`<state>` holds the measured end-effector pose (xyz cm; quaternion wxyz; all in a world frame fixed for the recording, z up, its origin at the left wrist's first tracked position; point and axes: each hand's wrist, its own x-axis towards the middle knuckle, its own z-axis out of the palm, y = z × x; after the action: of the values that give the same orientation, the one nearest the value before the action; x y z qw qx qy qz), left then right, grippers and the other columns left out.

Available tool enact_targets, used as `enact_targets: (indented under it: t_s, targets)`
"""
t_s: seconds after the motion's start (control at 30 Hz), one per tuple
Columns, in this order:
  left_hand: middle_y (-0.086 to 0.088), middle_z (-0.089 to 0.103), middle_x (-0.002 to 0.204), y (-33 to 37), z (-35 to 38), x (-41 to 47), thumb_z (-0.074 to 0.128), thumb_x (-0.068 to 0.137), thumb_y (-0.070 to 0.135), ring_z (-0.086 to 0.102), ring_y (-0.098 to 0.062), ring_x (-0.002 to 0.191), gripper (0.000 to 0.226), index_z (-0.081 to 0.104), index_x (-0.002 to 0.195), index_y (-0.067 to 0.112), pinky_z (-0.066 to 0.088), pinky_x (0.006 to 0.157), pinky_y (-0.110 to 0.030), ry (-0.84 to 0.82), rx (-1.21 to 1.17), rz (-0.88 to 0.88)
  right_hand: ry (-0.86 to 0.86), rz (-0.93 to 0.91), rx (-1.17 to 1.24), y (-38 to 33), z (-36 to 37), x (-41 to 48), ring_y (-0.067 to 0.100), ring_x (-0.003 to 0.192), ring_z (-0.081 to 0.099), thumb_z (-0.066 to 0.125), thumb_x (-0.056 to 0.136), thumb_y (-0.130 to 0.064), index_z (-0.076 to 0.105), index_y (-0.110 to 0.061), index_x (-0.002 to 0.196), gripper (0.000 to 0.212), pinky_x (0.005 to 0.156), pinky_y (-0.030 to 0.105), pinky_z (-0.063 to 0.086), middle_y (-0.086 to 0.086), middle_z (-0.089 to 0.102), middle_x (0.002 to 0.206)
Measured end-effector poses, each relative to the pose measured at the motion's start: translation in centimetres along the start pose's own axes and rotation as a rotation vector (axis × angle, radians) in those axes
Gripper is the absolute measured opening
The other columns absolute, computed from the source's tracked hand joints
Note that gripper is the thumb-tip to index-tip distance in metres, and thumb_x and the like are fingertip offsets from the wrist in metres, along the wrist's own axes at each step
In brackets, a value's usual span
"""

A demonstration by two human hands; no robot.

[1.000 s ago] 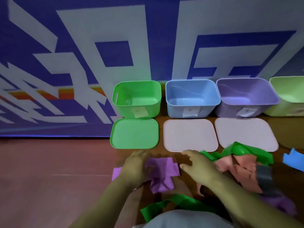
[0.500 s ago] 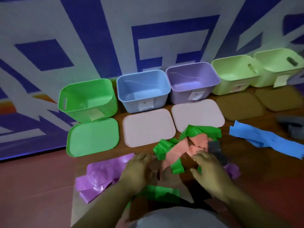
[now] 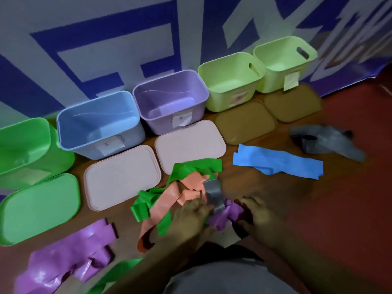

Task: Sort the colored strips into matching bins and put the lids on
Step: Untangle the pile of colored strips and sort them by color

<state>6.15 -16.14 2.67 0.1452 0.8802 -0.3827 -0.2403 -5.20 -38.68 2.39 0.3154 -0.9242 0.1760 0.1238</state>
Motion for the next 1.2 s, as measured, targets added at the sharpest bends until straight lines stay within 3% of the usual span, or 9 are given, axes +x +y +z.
enact_targets:
  t_s: [0.17, 0.27, 0.4, 0.5, 0.63, 0.77, 0.93, 1.07, 1.2]
  targets:
    - [0.004, 0.053, 0.139, 2.7, 0.7, 2.9, 0.06, 0.078, 0.053, 0.047, -0.024, 0.125, 0.062, 0.056, 0.136, 0.031, 0.04, 0.102, -0.036, 0.033, -0.054, -0.02, -0.072, -0.022, -0.03, 2.3, 1.5, 1.3, 0.021, 0.113, 0.058, 0.072, 0.071, -0.044, 0.058, -0.017, 0.131, 0.067, 0.097, 0.029, 0.046, 0.003, 0.06, 0.125]
    - [0.002, 0.057, 0.137, 3.0, 1.5, 4.3, 0.063, 0.081, 0.049, 0.051, -0.028, 0.123, 0.057, 0.057, 0.134, 0.028, 0.04, 0.098, -0.038, -0.011, 0.021, 0.028, -0.056, 0.016, 0.049, 2.7, 2.1, 2.0, 0.015, 0.099, 0.06, 0.072, 0.073, -0.039, 0.065, -0.025, 0.113, 0.043, 0.084, 0.026, 0.048, -0.005, 0.062, 0.108]
    - [0.002, 0.049, 0.141, 3.9, 1.7, 5.1, 0.058, 0.089, 0.044, 0.04, -0.026, 0.129, 0.054, 0.046, 0.14, 0.033, 0.033, 0.101, -0.04, -0.111, 0.183, 0.044, -0.001, 0.017, 0.176, 3.5, 2.2, 1.8, 0.012, 0.086, 0.06, 0.077, 0.078, -0.025, 0.068, -0.024, 0.086, 0.012, 0.076, 0.026, 0.047, -0.006, 0.064, 0.095]
    - [-0.001, 0.049, 0.137, 4.5, 1.5, 5.7, 0.057, 0.087, 0.039, 0.041, -0.027, 0.127, 0.049, 0.05, 0.135, 0.029, 0.035, 0.101, -0.039, -0.13, 0.214, 0.009, 0.053, 0.015, 0.194, 4.5, 1.6, 1.6, 0.006, 0.079, 0.059, 0.08, 0.077, -0.026, 0.068, -0.024, 0.078, 0.012, 0.07, 0.02, 0.041, -0.014, 0.064, 0.086]
    - [0.0, 0.051, 0.128, 4.4, 1.9, 6.2, 0.058, 0.085, 0.044, 0.045, -0.028, 0.12, 0.044, 0.058, 0.128, 0.032, 0.039, 0.096, -0.04, -0.11, 0.205, -0.021, -0.016, 0.041, 0.197, 5.3, 1.3, 1.9, 0.005, 0.095, 0.059, 0.076, 0.077, -0.04, 0.068, -0.03, 0.106, 0.032, 0.079, 0.015, 0.041, -0.013, 0.065, 0.106]
    - [0.0, 0.062, 0.104, 3.7, 1.5, 6.3, 0.068, 0.071, 0.043, 0.058, -0.03, 0.096, 0.028, 0.073, 0.092, 0.027, 0.045, 0.076, -0.037, 0.027, 0.067, -0.052, -0.069, 0.009, 0.258, 4.3, 2.1, 2.4, 0.006, 0.098, 0.058, 0.075, 0.077, -0.041, 0.063, -0.028, 0.125, 0.051, 0.085, 0.017, 0.043, -0.01, 0.059, 0.113]
    - [0.006, 0.062, 0.099, 3.4, -0.5, 4.6, 0.062, 0.078, 0.044, 0.055, -0.021, 0.094, 0.018, 0.066, 0.088, 0.03, 0.045, 0.074, -0.031, 0.185, -0.111, -0.085, -0.019, -0.011, 0.283, 3.5, 3.1, 3.2, 0.007, 0.087, 0.057, 0.072, 0.075, -0.025, 0.067, -0.027, 0.09, 0.015, 0.079, 0.027, 0.049, -0.011, 0.06, 0.094]
    - [0.009, 0.062, 0.09, 2.7, -2.1, 3.3, 0.062, 0.086, 0.036, 0.055, -0.014, 0.09, 0.011, 0.059, 0.086, 0.026, 0.048, 0.077, -0.037, 0.193, -0.201, -0.102, 0.032, -0.036, 0.305, 2.3, 2.7, 3.9, 0.005, 0.079, 0.057, 0.072, 0.073, -0.016, 0.062, -0.028, 0.074, 0.016, 0.073, 0.022, 0.045, -0.01, 0.062, 0.084]
    - [0.015, 0.063, 0.079, 2.5, -4.2, 1.6, 0.064, 0.091, 0.021, 0.057, 0.002, 0.07, 0.011, 0.059, 0.087, 0.03, 0.042, 0.063, -0.015, 0.265, -0.385, -0.171, 0.03, -0.086, 0.391, 0.4, 1.0, 4.1, 0.009, 0.077, 0.059, 0.075, 0.078, -0.019, 0.06, -0.023, 0.072, 0.016, 0.073, 0.028, 0.047, -0.007, 0.064, 0.079]
